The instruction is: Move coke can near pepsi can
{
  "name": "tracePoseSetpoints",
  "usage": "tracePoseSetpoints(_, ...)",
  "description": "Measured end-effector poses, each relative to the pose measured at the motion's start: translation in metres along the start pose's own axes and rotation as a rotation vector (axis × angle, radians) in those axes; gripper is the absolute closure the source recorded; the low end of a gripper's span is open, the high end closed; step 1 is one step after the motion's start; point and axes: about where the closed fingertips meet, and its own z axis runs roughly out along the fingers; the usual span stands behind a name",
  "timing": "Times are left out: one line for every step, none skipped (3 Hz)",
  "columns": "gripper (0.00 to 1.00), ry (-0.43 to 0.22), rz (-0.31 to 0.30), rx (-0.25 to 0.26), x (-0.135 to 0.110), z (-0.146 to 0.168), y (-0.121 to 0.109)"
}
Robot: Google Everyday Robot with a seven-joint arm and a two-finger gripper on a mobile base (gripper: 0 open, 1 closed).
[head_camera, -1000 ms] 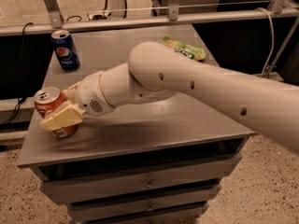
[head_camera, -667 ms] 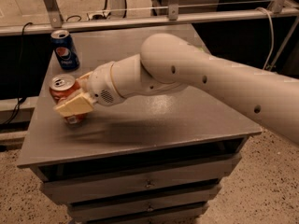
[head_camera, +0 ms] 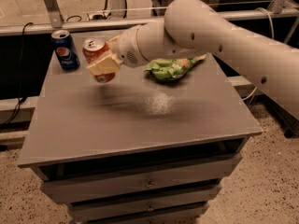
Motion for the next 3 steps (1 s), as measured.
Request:
tracePoseSetpoints(1.0, 0.032, 0.003, 0.059, 0.002, 0.014, -0.053)
tracePoseSetpoints(1.0, 0.034, 0.027, 0.076, -0.002, 0.039, -0.078)
tracePoseSetpoints(1.0, 0.036, 0.055, 0.082, -0.008, 0.065, -0.088)
